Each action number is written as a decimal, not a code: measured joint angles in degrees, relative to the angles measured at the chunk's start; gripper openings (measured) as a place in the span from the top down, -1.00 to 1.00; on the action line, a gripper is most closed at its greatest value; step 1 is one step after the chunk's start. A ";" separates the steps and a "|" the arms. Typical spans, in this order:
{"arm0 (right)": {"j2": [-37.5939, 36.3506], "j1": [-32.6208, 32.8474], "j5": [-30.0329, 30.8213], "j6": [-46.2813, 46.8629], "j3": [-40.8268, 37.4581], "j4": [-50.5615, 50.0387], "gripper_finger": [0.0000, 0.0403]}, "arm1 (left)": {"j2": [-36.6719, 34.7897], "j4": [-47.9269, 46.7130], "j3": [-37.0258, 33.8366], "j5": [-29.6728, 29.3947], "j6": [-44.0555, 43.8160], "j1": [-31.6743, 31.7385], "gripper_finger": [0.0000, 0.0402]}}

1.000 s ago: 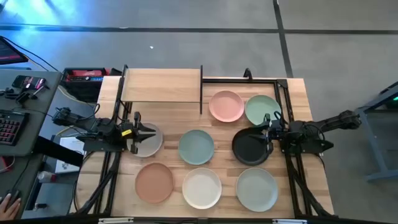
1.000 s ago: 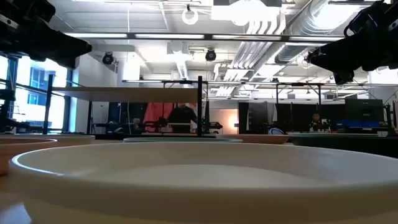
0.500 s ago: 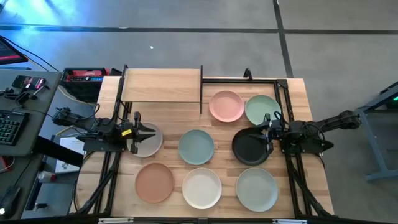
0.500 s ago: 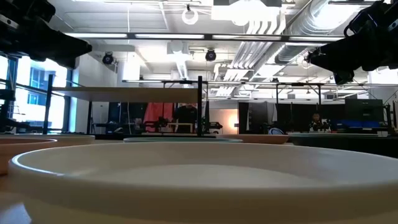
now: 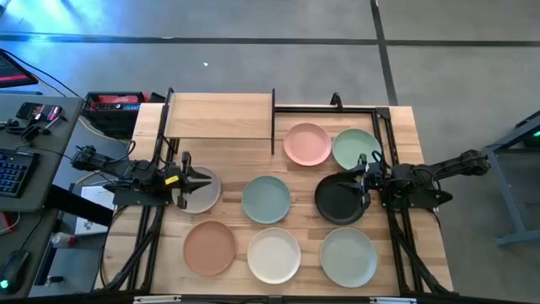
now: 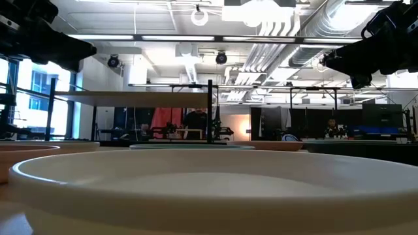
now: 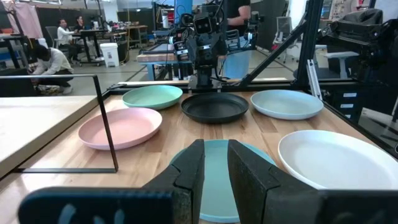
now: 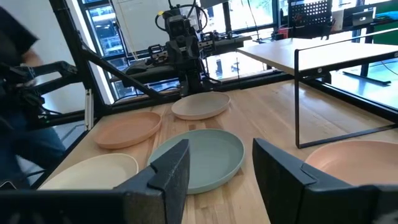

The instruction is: Place and stack plates onto a shelf

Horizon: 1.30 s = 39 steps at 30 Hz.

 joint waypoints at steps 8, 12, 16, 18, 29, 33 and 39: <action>0.02 0.00 -0.04 -0.01 0.00 0.02 0.23 | -0.01 0.00 0.00 0.00 0.00 0.01 0.70; 0.00 0.00 -0.07 -0.01 0.00 0.01 0.23 | -0.02 0.00 0.00 -0.01 0.00 0.01 0.70; 0.00 0.00 -0.22 0.00 0.02 0.00 0.23 | 0.00 0.01 0.00 -0.01 0.00 0.01 0.70; 0.00 0.00 -0.39 0.00 0.02 0.02 0.23 | -0.02 0.00 0.00 -0.01 0.00 0.01 0.70; 0.00 0.00 -0.31 -0.01 0.00 0.01 0.23 | 0.00 0.00 0.00 -0.01 0.00 0.00 0.70; 0.02 0.00 -0.28 -0.02 0.00 0.02 0.23 | -0.02 0.00 0.00 -0.01 0.00 -0.01 0.70; 0.01 0.00 -0.26 -0.01 0.02 0.00 0.23 | -0.01 0.26 0.00 -3.34 -2.64 -0.01 0.70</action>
